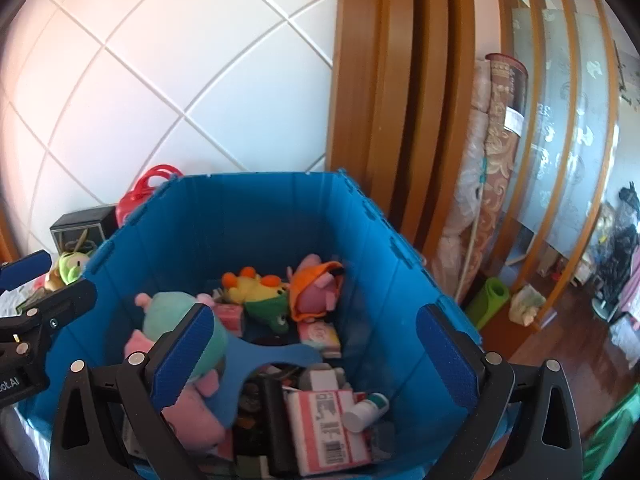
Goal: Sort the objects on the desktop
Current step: 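Open both grippers to drop the stick and bottle into the bin, then move both empty grippers back over the pile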
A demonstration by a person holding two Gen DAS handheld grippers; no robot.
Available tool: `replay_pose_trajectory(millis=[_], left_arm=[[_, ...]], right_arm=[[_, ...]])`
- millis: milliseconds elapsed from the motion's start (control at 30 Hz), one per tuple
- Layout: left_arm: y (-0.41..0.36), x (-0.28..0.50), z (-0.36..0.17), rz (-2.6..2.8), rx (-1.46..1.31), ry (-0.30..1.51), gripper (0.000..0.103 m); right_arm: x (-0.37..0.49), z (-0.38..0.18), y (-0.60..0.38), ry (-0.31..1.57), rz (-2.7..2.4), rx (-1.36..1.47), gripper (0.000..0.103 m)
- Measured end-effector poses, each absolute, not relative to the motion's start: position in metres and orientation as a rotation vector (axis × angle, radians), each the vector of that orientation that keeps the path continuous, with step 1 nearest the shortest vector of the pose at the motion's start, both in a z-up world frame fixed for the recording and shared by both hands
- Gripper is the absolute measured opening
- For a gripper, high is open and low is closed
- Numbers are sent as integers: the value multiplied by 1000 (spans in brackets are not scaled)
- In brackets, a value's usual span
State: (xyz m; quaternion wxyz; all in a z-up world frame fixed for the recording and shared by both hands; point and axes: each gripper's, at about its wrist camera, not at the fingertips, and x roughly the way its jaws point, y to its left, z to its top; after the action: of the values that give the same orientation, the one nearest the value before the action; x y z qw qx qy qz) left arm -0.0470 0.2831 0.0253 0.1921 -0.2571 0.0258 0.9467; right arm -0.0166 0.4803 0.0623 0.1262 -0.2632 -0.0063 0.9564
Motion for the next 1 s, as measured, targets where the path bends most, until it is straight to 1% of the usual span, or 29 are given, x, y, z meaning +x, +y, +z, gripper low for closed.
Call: replay_pose_trajectory(millis=[167,267,300,500,667,733,833,1000], left_arm=[[243,-40,29,2732,-703,32,84],[213,-37,29,2787,-702,6,96],[201,-36,29,2808,-694,-9,98],[119,-33,21,2917,-708,-84,99],[32,-40,3,2985,-794,-192,99],[-4,-43,-9,2993,-847,-242,99],[-56,-49,-30,3049,-945,-263,99],[-128,-61,-75,3098,-1136,-291,99]], right_arm=[[-19,70,447,-49,2843,-762,103],[-22,73,418,-81,2895,-759,103],[-24,74,407,-95,2910,-758,103],[-39,76,335,-181,2994,-764,103],[-49,77,261,-249,3092,-773,103],[-55,73,231,-269,3123,-793,103],[-66,59,191,-279,3160,-864,103],[-93,24,137,-238,3185,-1038,103]])
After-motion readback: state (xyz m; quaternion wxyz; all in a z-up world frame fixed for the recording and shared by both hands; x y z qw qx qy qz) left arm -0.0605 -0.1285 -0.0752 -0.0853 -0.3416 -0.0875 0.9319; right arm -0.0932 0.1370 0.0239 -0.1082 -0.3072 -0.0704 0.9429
